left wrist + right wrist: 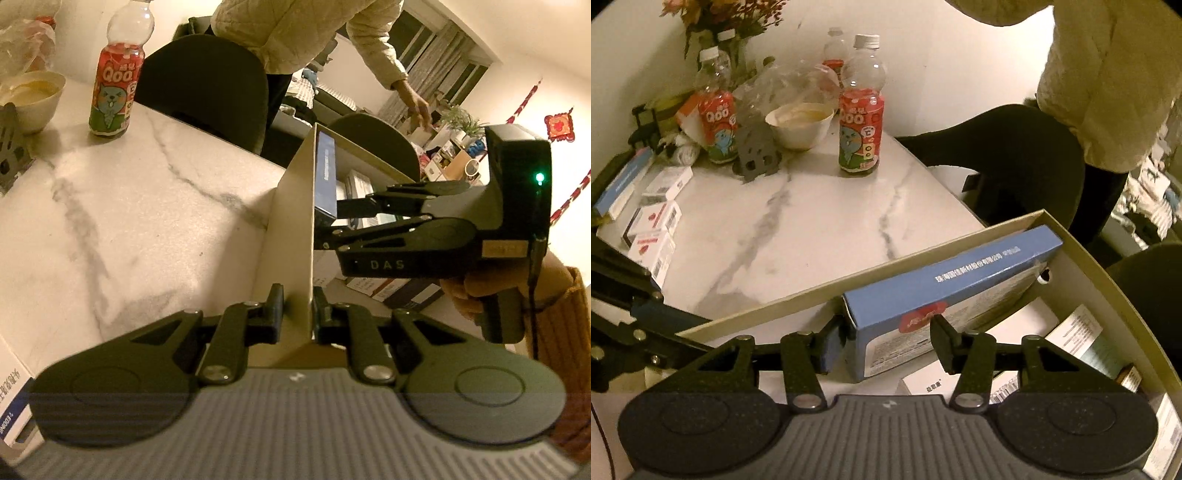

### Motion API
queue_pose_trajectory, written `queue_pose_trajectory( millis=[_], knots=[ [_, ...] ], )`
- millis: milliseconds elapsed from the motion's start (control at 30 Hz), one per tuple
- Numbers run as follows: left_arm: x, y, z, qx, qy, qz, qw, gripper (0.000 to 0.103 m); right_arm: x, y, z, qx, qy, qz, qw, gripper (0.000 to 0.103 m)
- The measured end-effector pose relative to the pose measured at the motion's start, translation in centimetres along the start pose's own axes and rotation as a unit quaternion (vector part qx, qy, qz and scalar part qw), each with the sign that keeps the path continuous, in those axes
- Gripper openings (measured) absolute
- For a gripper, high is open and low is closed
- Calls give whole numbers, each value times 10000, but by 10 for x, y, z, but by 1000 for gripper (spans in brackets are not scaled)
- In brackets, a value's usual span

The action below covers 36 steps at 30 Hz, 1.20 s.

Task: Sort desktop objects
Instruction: 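Withdraw the open left tool from the cardboard box while the right tool withdraws too, then move both open tools toward the white strawberry-print boxes on the table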

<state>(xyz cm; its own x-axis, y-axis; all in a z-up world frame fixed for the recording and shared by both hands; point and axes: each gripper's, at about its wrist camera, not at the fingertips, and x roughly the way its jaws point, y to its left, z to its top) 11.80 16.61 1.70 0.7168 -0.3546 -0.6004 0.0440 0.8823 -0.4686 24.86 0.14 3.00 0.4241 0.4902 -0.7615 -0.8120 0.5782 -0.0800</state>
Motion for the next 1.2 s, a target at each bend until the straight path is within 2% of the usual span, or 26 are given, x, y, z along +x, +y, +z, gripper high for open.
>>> queue_pose_trajectory(
  millis=[133, 500, 800, 867, 933, 1067, 1200],
  knots=[
    [-2, 2, 0, -106, -13, -11, 9999, 15, -6, 3, -1, 51, -11, -52, 10000, 54],
    [-26, -2, -4, -111, -238, 67, 9996, 25, -48, 6, -9, 633, -383, -94, 9972, 67],
    [-45, 10, -15, -254, -335, 283, 9987, 54, -85, 23, -24, 1102, -892, -53, 9899, 81],
    [-49, 14, -18, -309, -333, 342, 9984, 64, -91, 27, -29, 1211, -1007, -2, 9875, 82],
    [-53, 19, -20, -337, -349, 403, 9980, 71, -97, 33, -33, 1319, -1097, 34, 9852, 83],
    [-65, 25, -24, -323, -494, 571, 9966, 95, -107, 45, -39, 1468, -1310, 45, 9804, 85],
    [-81, 35, -31, -328, -656, 783, 9942, 102, -121, 64, -43, 1494, -1647, 92, 9749, 91]
  ],
)
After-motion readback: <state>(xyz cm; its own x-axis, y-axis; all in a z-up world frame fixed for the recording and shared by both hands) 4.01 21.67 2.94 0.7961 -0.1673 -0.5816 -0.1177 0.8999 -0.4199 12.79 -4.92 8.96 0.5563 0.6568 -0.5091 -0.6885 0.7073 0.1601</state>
